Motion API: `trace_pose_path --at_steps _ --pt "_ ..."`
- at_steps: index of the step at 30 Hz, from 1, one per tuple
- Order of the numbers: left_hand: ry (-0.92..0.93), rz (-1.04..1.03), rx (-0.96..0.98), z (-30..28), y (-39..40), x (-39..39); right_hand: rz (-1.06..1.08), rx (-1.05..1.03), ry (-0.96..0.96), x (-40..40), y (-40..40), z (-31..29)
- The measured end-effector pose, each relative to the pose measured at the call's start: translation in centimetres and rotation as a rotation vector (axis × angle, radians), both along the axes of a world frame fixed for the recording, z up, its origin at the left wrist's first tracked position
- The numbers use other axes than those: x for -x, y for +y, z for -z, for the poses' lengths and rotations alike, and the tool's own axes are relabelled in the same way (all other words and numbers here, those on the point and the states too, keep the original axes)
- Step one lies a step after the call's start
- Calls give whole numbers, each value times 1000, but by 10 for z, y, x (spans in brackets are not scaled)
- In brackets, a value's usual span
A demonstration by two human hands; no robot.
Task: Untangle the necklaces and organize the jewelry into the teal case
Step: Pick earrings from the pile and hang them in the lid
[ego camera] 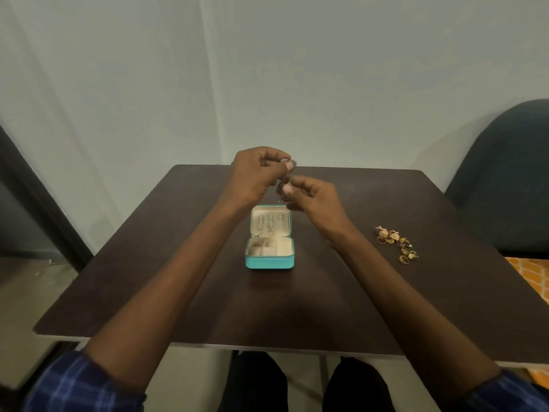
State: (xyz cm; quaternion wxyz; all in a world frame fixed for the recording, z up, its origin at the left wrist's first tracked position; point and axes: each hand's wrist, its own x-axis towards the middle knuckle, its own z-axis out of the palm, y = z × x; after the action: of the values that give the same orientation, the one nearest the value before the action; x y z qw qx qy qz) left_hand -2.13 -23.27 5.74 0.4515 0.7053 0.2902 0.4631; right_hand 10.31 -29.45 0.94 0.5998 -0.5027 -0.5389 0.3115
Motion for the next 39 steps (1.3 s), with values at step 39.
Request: trace_pose_path --at_steps 39 --pt "318 -88 325 116 41 42 183 423 -281 51 29 87"
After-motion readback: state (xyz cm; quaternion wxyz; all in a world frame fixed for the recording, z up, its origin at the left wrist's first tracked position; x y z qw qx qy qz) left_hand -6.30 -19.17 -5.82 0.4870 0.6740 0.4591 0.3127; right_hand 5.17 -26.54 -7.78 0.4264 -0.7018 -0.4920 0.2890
